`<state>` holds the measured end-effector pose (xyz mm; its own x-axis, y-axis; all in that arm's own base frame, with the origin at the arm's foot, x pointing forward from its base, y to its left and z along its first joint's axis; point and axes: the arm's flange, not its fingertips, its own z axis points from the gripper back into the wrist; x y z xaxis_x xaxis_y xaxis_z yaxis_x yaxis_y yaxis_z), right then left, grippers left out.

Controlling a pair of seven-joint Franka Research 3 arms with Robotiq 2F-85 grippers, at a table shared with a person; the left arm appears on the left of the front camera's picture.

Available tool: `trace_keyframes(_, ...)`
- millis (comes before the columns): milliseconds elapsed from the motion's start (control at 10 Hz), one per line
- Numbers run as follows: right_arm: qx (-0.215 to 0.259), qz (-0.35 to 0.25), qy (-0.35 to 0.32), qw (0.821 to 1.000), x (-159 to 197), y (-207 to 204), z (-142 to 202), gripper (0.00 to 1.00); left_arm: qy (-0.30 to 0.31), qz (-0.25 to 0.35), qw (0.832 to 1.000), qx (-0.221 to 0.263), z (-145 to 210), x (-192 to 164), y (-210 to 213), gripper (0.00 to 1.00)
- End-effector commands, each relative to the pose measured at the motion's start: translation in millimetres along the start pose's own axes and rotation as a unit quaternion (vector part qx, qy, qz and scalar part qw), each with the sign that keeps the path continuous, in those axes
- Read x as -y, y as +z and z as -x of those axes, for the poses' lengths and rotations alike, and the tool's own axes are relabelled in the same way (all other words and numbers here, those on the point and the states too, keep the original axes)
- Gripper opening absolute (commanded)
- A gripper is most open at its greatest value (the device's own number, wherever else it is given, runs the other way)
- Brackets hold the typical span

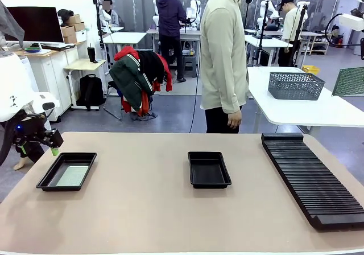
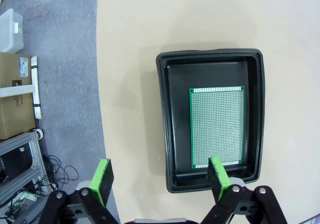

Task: Inspect and transfer BCBs to ESD trays.
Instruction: Pick up the Blank PCB from the PCB Rack and place it in the right ESD tray.

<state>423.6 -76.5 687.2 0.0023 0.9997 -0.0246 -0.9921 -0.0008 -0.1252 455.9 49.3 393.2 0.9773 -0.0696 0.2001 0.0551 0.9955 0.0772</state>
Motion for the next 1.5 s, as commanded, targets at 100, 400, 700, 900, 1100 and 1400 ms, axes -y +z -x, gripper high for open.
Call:
trace_keyframes(100, -0.004, 0.003, 0.003, 1.0, -1, -1, -1, 0.0, 0.001, -0.001, 1.0, 0.004, 0, -1, -1, 1.0)
trace_keyframes(400, -0.004, 0.003, 0.003, 1.0, -1, -1, -1, 0.0, 0.001, -0.001, 1.0, 0.004, 0, -1, -1, 1.0)
trace_keyframes(700, 0.043, -0.025, -0.098, 0.994, 9, -10, 0, 0.03, 0.001, -0.001, 1.0, 0.004, 0, -1, -1, 1.0)
trace_keyframes(900, 0.102, -0.054, -0.216, 0.97, 12, -22, -2, 0.03, 0.001, -0.001, 1.0, 0.004, 0, -1, -1, 1.0)
trace_keyframes(1100, 0.159, -0.088, -0.307, 0.934, 11, -35, -5, 0.03, 0.001, -0.001, 1.0, 0.004, 0, -1, -1, 1.0)
trace_keyframes(1400, 0.207, -0.153, -0.432, 0.864, 10, -68, -24, 0.03, 0.001, -0.001, 1.0, 0.004, 0, -1, -1, 1.0)
